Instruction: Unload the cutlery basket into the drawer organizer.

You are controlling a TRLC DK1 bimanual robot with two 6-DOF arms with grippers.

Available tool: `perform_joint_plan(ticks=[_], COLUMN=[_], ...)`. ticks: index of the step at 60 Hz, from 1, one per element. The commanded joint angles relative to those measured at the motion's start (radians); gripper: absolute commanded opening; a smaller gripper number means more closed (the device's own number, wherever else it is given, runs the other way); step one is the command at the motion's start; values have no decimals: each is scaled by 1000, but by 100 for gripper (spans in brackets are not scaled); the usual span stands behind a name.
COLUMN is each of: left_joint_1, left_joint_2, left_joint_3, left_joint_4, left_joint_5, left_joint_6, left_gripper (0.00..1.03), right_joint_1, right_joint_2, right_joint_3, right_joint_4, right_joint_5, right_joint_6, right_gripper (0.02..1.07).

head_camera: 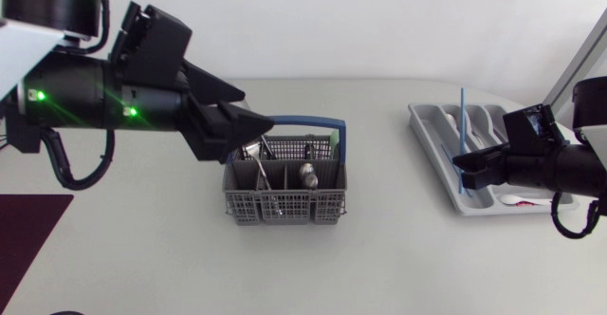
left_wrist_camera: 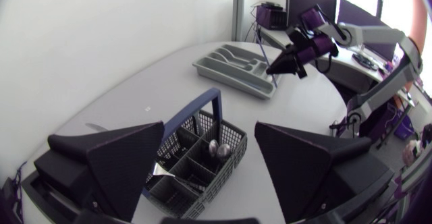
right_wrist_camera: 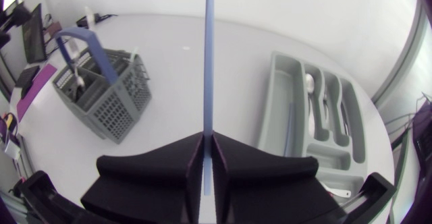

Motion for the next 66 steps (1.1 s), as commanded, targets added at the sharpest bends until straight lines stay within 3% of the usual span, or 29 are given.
perform_joint_plan(ticks=[1, 16, 33, 50, 59, 66], left_joint_1=[-37, -107, -129, -170, -172, -172], left_joint_2=[-22, -28, -39, -43, -49, -54], left_joint_3=[-46, -98, -161, -215, -232, -244], left_joint_4=[-12, -43, -55, -38, -26, -18], left_joint_5=[-45, -149, -186, -221, -226, -228], left_joint_6=[75, 130, 172, 201, 216, 222], left_gripper=[93, 93, 93, 93, 93, 93], right_joint_1=[-62, -129, -115, -101, -98, -92], right_joint_2=[129, 405, 646, 799, 801, 771], right_joint_3=[56, 212, 357, 438, 447, 445], right_joint_4=[32, 36, 23, -5, -5, -20], right_joint_5=[18, 118, 221, 245, 247, 245], right_joint_6=[-21, -31, 10, 54, 67, 74], right_gripper=[8, 8, 9, 12, 27, 48])
